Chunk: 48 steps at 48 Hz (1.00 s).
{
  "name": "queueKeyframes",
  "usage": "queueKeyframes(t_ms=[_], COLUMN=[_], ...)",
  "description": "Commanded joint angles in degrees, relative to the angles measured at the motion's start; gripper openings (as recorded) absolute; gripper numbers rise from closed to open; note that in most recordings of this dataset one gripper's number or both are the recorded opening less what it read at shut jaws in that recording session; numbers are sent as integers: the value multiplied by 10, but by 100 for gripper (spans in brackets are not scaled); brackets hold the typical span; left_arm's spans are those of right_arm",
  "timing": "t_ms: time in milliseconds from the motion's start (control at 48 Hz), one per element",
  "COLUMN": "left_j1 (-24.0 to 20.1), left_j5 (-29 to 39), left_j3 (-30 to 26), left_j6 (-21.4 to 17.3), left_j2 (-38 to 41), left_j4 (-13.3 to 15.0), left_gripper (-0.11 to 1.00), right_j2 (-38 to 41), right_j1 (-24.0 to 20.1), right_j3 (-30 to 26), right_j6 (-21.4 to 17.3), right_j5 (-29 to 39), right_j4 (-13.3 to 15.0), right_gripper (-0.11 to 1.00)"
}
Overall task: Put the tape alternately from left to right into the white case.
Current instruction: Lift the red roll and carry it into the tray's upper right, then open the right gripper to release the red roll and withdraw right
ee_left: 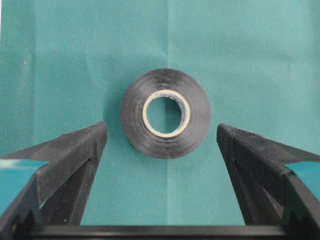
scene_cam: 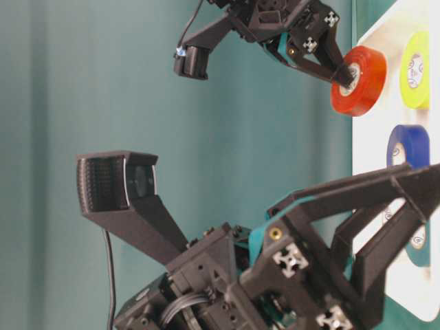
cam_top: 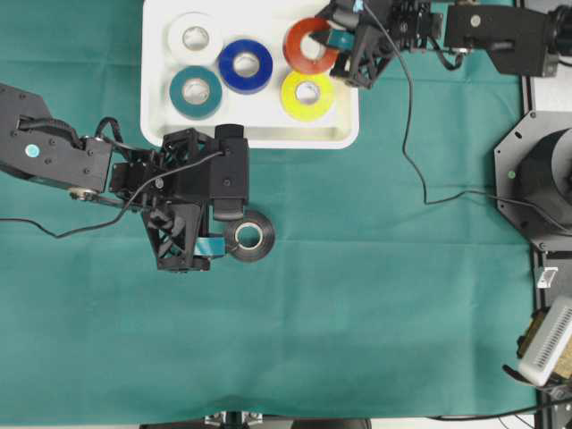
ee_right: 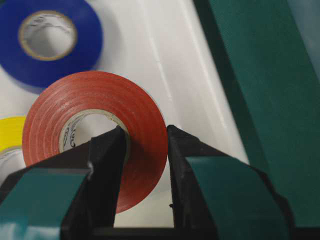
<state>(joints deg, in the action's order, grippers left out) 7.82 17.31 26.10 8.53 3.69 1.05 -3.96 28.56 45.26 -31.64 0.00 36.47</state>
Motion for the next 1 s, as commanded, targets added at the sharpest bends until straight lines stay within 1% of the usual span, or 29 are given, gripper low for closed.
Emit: queueKeyframes(t_ms=[0, 250, 792, 833, 854, 938, 979], left_j1=[1, 1, 2, 1, 1, 1, 2], left_j5=[-4, -4, -4, -6, -8, -11, -11], left_j3=[-6, -6, -6, -6, -6, -6, -6], left_j6=[-1, -1, 0, 0, 0, 0, 0], left_j2=[-14, -14, -14, -14, -14, -14, -14], left_j4=[1, 1, 1, 1, 1, 1, 1], left_gripper=[60, 61, 61, 61, 61, 61, 61], right_j2=[-4, 4, 8, 8, 8, 8, 8], right_j1=[9, 31, 31, 32, 31, 31, 31], right_j3=[-16, -18, -13, -13, -13, -12, -11], right_j6=[1, 1, 2, 1, 1, 1, 1], right_j5=[-5, -5, -3, -4, -4, -5, -5], right_j4=[3, 3, 3, 3, 2, 3, 3], right_gripper=[20, 20, 20, 25, 29, 54, 68])
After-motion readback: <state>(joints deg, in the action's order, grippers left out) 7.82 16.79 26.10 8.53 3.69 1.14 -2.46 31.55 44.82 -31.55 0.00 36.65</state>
